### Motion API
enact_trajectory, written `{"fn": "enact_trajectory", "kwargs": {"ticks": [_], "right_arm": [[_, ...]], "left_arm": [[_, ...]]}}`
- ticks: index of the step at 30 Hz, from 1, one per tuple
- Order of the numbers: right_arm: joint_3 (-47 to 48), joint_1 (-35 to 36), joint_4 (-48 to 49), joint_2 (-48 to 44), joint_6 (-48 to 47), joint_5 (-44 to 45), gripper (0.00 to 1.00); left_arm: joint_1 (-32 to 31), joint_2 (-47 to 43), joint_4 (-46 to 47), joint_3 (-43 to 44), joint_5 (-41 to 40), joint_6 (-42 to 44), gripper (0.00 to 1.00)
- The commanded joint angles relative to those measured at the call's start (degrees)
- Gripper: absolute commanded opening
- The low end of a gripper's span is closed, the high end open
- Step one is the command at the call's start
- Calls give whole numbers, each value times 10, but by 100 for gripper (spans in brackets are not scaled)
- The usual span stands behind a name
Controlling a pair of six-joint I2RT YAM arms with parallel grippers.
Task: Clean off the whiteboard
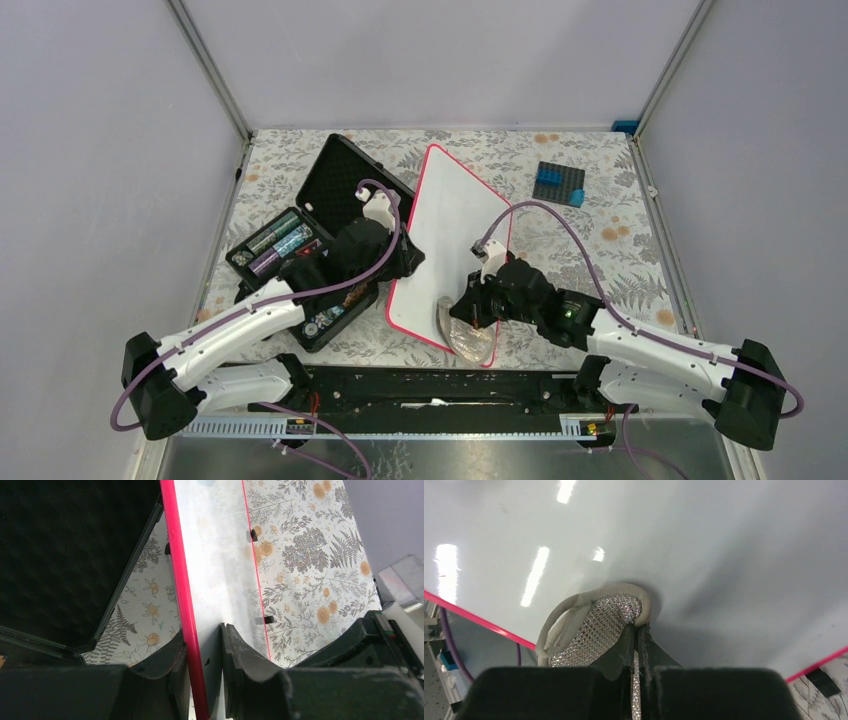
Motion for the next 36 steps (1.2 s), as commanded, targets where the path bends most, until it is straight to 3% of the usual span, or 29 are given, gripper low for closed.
{"fn": "enact_trajectory", "kwargs": {"ticks": [1,7,11,13,16,19,22,28,32,36], "right_arm": [[-34,4,-121,0,33,74,0],[-126,3,-212,-75,129,77,0],[-117,3,-210,-54,148,118,0],[-88,4,-166,-17,113,100,0],[-44,4,-86,12,38,2,0],[-23,16,16,-3,0,-118,0],[-6,27,81,-25,-6,-144,0],[25,28,76,7,-16,-31,0],[4,27,-7,18,-7,11,0],[-51,27,-116,-33,38,74,0]], "left_arm": [[-15,15,-50,-8,15,55,0],[-15,18,-50,-6,16,56,0],[-15,23,-50,-3,19,57,0],[-14,23,-50,-3,20,56,0],[-15,19,-51,-3,22,55,0],[-15,17,-50,-5,21,51,0],[-15,19,-49,-4,21,49,0],[-14,23,-44,-4,27,47,0],[-15,16,-47,-6,19,50,0],[-14,15,-47,-8,14,49,0]]}}
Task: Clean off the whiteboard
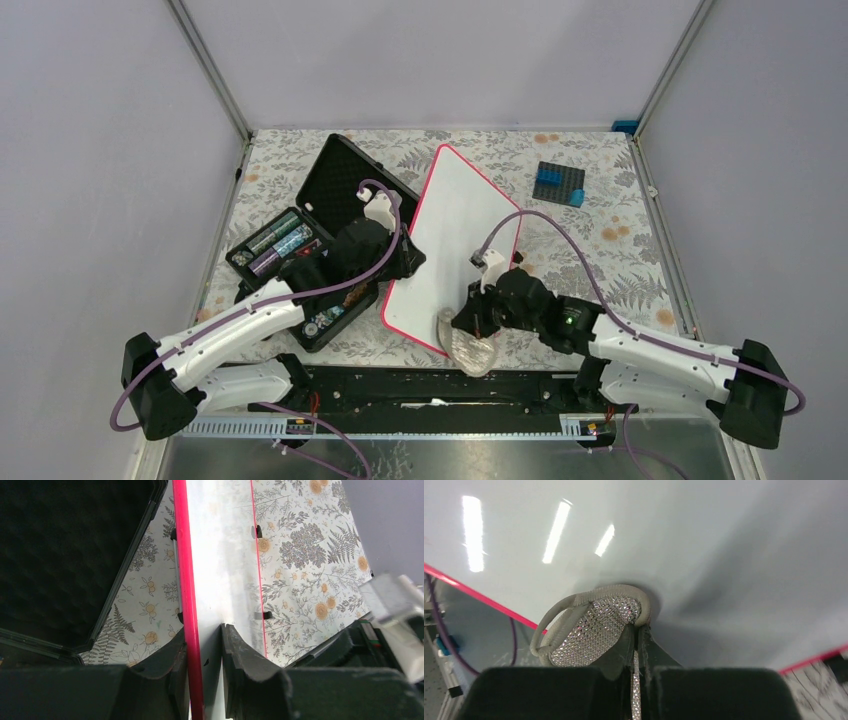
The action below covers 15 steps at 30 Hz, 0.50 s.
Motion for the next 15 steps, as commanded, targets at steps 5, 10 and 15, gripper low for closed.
{"fn": "enact_trajectory", "kwargs": {"ticks": [5,10,15], "right_arm": [[-94,4,-185,-75,113,95,0],[-54,4,-107,-22,54,34,0],[28,16,14,12,-24,-120,0]], "left_arm": [[-15,18,-44,-5,1,46,0],[-15,14,-44,-5,-1,45,0],[-15,7,-44,-9,1,35,0]]}}
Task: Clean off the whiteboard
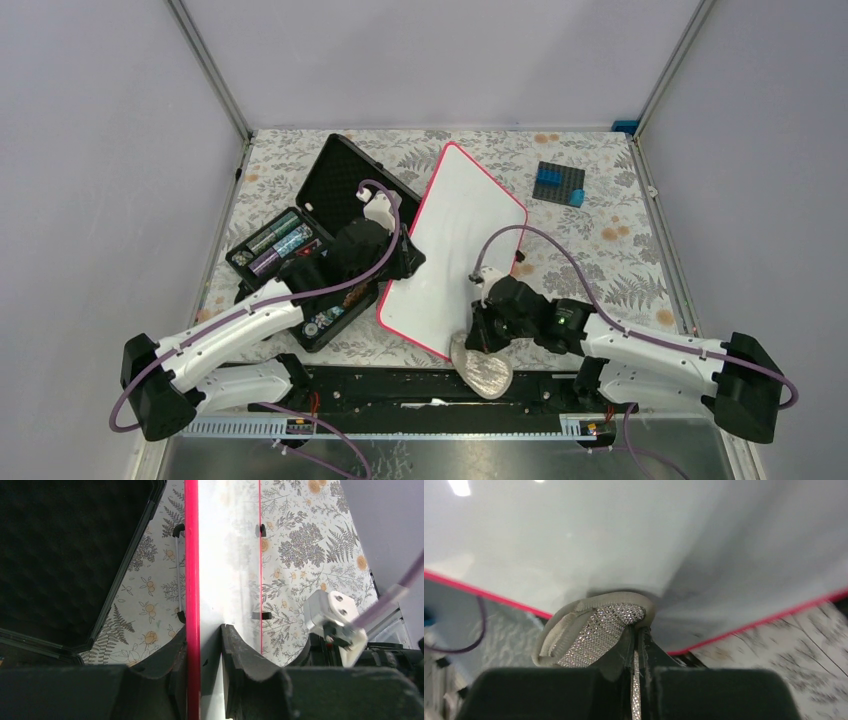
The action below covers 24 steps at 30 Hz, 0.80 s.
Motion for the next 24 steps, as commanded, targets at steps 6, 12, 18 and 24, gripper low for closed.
{"fn": "enact_trajectory", "kwargs": {"ticks": [6,12,18,24], "right_arm": [[95,24,190,15,-58,-78,0],[26,22,89,23,-8,16,0],[-47,23,-69,-22,57,50,0],[-1,23,-4,-9,30,58,0]], "left_arm": [[-15,12,-45,-6,0,29,0],[-15,10,-52,-3,-9,34,0],[-15,12,-53,0,-15,32,0],[-15,14,-53,-1,-19,23,0]]}}
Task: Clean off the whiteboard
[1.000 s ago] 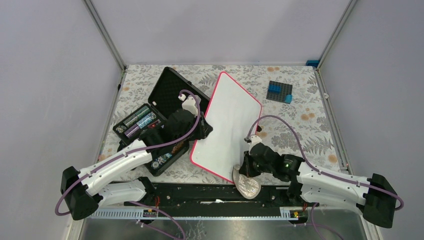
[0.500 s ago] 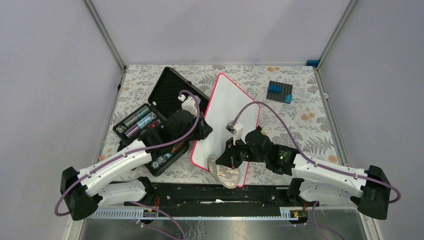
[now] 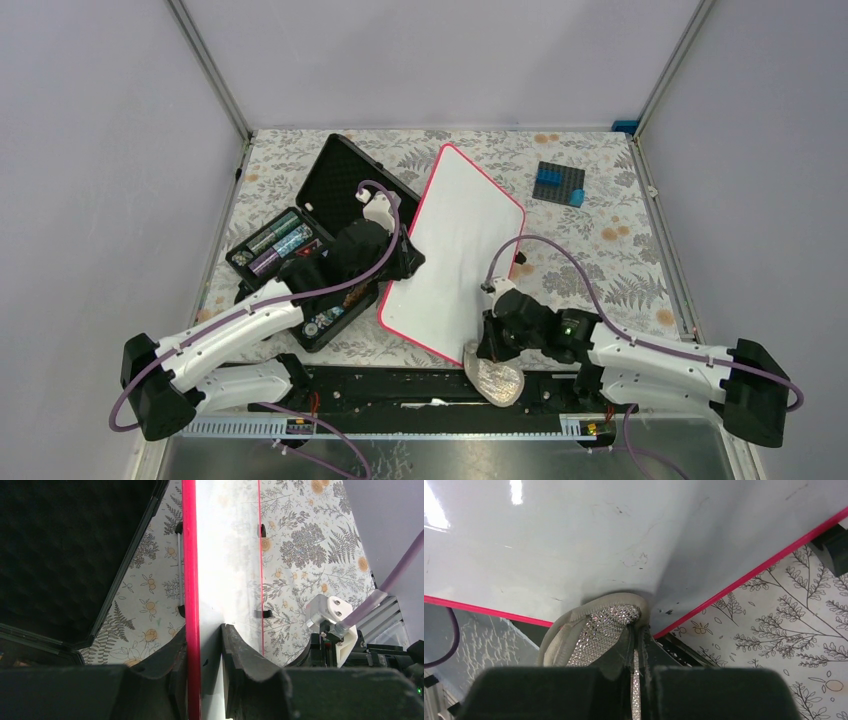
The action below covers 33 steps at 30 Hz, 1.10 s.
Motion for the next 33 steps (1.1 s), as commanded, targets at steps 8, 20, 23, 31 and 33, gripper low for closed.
{"fn": "enact_trajectory", "kwargs": {"ticks": [8,20,23,31,33], "right_arm": [[152,13,219,99,-81,-117,0],[82,-51,76,114,-46,11,0],[30,-52,36,88,-21,-10,0],[44,-66,-30,3,-25,77,0],[73,-75,-21,18,-43,104,0]], "left_arm": [[-12,11,-47,-3,-12,24,0],[-12,8,-45,-6,-20,32,0],[-11,5,-45,-7,-21,33,0],[-12,6,-41,-8,-24,30,0],[-11,10,-42,-6,-27,29,0]]}}
